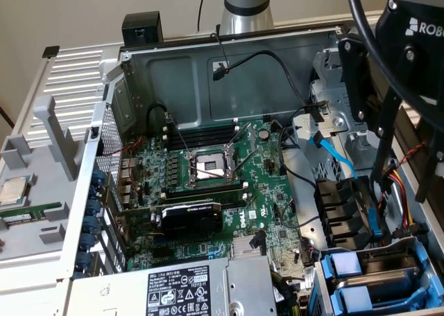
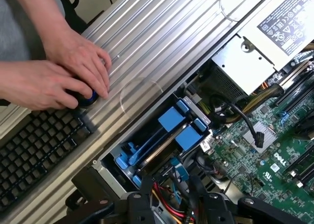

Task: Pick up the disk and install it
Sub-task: 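Insert the first disk wire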

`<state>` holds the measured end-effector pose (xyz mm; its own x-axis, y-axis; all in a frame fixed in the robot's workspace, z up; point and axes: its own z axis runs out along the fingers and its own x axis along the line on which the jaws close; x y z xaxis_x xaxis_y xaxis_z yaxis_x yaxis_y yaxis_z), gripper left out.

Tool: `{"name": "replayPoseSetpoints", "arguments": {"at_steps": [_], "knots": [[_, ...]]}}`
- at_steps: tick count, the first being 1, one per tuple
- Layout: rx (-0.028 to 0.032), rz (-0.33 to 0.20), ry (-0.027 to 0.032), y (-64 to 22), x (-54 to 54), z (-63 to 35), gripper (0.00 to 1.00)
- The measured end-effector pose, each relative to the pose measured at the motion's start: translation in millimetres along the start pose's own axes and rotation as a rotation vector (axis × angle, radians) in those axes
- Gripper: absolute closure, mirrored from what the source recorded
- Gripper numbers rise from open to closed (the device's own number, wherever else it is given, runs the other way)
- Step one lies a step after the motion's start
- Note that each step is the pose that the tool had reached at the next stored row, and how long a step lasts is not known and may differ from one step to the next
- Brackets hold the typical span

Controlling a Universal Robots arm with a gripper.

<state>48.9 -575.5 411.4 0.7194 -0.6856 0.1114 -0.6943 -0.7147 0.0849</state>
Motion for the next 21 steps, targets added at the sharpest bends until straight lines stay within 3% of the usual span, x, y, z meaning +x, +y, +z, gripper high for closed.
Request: {"name": "replayPoseSetpoints", "arguments": {"at_steps": [17,21], "knots": [[-0.0012,0.011,-0.0014,4.6,9.5,0.4,0.57],[0.0019,0.010,-0.0112,5.7,13.0,0.9,0.57]]}}
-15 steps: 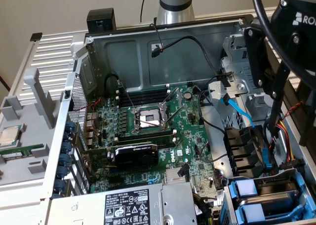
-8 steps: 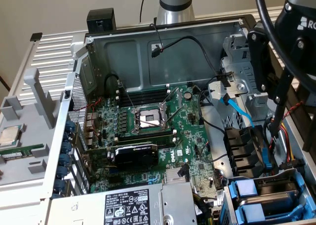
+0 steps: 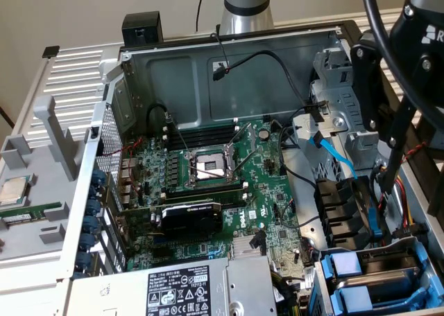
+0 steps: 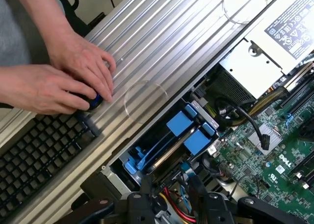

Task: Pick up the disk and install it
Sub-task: 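Insert the first disk wire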

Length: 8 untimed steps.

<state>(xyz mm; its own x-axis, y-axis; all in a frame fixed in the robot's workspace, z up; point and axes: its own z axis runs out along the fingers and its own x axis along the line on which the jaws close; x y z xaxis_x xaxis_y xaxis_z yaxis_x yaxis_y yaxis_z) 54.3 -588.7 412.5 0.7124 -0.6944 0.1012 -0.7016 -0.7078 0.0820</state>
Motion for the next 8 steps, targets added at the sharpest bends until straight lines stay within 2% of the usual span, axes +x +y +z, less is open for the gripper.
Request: {"name": "replayPoseSetpoints", "arguments": {"at_steps": [2,5,8], "knots": [[0.0051,0.000,-0.0081,0.7,1.5,0.2,0.57],[0.0180,0.000,-0.0226,1.4,3.2,0.4,0.57],[0.0185,0.010,-0.0246,1.0,3.8,2.2,0.57]]}}
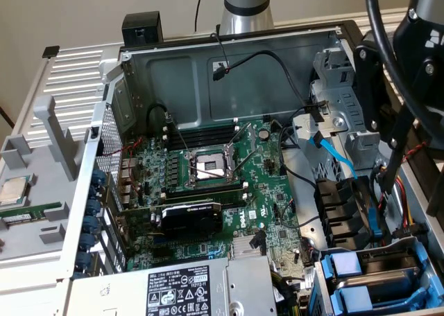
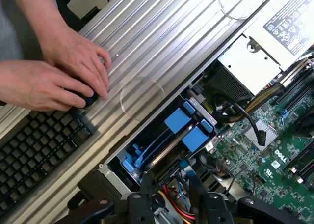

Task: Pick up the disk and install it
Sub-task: 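Insert the first disk wire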

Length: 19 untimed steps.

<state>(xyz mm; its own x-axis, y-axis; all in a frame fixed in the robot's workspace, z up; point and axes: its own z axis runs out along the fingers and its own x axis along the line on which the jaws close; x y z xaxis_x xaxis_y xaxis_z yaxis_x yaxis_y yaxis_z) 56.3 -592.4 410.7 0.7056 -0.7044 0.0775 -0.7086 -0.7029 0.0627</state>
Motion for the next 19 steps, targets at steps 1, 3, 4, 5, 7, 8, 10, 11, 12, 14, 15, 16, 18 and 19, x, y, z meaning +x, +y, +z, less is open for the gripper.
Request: {"name": "replayPoseSetpoints", "arguments": {"at_steps": [1,3,4,5,7,8,10,11,12,14,15,16,18,19], "knots": [[-0.0005,0.003,0.0000,0.0,0.0,0.8,0.57],[-0.0012,0.009,0.0001,-0.3,0.0,2.5,0.57],[-0.0013,0.012,0.0000,-0.3,-0.1,3.4,0.57],[-0.0013,0.015,-0.0002,-0.4,-0.1,4.5,0.57],[-0.0019,0.021,-0.0002,-0.6,0.0,6.0,0.57],[-0.0020,0.023,-0.0003,-0.5,0.3,6.7,0.57],[-0.0023,0.032,-0.0007,0.1,0.9,7.7,0.57],[-0.0026,0.038,-0.0010,0.2,1.0,8.2,0.57],[-0.0030,0.046,-0.0014,0.3,1.1,8.5,0.57],[-0.0037,0.060,-0.0027,0.4,1.1,9.5,0.57],[-0.0035,0.069,-0.0039,0.3,1.1,10.2,0.57],[-0.0024,0.078,-0.0059,0.3,1.1,10.7,0.57],[0.0076,0.093,-0.0188,0.2,1.1,11.5,0.57],[0.0135,0.100,-0.0262,0.3,1.0,11.8,0.57]]}}
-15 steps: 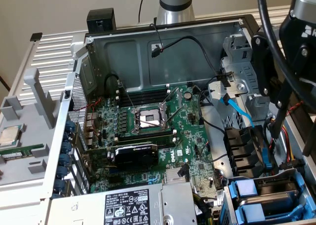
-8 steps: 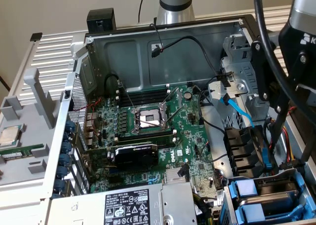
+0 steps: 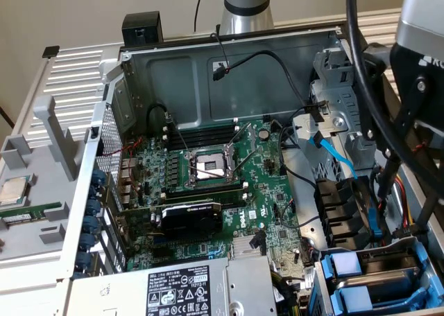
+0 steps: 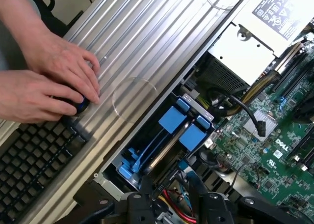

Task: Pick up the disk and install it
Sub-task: 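Insert the first disk wire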

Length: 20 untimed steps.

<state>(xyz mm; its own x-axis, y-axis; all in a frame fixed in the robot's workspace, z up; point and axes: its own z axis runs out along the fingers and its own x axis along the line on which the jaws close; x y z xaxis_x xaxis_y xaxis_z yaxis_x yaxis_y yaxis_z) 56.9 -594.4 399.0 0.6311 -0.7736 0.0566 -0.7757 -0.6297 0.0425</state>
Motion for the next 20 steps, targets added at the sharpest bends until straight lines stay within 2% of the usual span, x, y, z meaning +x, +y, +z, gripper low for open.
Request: {"name": "replayPoseSetpoints", "arguments": {"at_steps": [2,4,13,20], "knots": [[0.0071,0.011,-0.0097,0.0,-0.1,0.7,0.57],[0.0091,0.014,-0.0126,0.2,0.2,1.3,0.57],[0.0101,0.048,-0.0142,3.8,4.8,3.5,0.57],[0.0146,0.083,-0.0228,5.5,7.5,12.9,0.57]]}}
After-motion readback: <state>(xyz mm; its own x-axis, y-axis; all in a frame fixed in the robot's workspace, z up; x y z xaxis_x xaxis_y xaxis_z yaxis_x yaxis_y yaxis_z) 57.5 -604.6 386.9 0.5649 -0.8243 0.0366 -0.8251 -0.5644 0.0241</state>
